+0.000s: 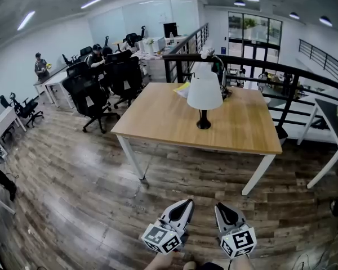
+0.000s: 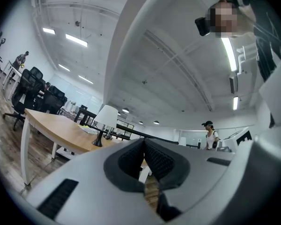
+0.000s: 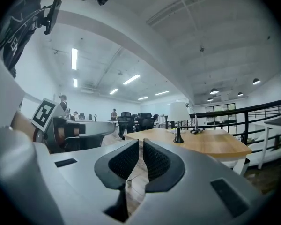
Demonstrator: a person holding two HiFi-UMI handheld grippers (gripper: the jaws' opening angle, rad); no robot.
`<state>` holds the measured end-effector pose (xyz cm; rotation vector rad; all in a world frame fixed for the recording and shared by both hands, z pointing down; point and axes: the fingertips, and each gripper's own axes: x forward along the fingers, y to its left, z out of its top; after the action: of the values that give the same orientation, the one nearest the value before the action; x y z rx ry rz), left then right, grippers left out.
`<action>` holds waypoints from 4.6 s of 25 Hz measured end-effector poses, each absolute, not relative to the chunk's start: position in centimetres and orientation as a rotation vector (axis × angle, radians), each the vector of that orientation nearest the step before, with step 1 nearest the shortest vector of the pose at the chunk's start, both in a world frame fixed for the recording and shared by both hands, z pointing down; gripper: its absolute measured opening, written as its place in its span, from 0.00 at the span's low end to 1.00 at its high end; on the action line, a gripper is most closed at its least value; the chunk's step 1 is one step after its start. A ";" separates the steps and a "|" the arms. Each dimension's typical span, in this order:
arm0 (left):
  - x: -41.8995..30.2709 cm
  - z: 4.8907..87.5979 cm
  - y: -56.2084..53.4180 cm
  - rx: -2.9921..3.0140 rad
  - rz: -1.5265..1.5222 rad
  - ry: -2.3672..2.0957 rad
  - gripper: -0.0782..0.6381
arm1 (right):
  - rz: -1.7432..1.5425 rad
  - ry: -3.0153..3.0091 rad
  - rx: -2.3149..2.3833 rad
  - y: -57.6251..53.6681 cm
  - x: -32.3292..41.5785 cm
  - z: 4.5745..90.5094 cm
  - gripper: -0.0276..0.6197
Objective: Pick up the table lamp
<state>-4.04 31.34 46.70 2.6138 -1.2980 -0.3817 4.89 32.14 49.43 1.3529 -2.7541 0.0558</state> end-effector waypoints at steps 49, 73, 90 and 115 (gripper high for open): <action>-2.1 49.0 0.4 2.556 -0.325 -1.258 0.12 | 0.172 -2.808 1.206 0.6 2.2 53.5 0.12; -1.2 49.6 -8.9 2.523 -0.362 -1.068 0.12 | 0.168 -2.733 1.271 -7.7 1.6 54.4 0.12; -2.7 50.4 -15.7 2.473 -0.438 -0.887 0.13 | 0.200 -2.688 1.320 -13.7 -1.0 56.0 0.12; -1.6 47.8 -21.1 2.412 -0.727 -0.460 0.33 | 0.203 -2.596 1.374 -18.5 -0.8 58.5 0.12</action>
<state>-1.64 -21.11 47.80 2.4122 -0.4599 -0.7269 -0.77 -18.46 58.53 1.3737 -2.5960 0.2027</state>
